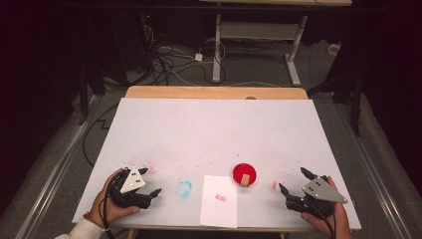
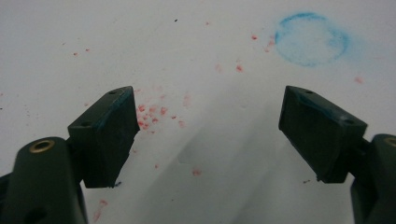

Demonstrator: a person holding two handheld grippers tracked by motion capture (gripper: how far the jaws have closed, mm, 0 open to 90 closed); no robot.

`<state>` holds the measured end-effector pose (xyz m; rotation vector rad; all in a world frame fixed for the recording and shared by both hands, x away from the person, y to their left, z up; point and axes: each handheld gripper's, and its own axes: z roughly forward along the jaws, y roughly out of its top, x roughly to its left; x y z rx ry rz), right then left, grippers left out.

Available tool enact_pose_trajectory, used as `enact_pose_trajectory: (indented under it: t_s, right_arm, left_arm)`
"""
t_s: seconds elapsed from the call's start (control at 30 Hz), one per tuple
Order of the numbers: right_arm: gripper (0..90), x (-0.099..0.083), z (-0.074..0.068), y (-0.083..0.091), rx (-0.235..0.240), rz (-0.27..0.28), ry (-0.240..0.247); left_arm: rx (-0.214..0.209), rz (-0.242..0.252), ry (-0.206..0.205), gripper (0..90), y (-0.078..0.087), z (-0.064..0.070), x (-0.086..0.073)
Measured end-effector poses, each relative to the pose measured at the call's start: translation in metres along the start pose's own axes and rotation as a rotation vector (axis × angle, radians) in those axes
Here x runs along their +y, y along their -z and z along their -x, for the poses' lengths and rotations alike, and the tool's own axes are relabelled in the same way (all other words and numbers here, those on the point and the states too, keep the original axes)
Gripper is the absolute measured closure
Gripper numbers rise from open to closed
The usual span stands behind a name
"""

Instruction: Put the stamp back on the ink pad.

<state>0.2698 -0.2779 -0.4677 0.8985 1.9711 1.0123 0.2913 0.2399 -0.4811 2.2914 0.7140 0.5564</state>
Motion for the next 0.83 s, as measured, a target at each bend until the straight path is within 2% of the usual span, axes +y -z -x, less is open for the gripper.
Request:
enact_pose_trajectory:
  t_s: [0.57, 0.83]
  right_arm:
    - [17.6, 0.0031, 0.0003, 0.0005, -0.020, 0.021, 0.002]
    - [17.6, 0.0046, 0.0006, -0.0033, -0.024, 0.021, 0.009]
  left_arm:
    - [0.007, -0.004, 0.005, 18.9, 0.0002, -0.0007, -0.0005]
    - [0.012, -0.003, 0.022, 18.9, 0.0004, -0.0030, -0.0023]
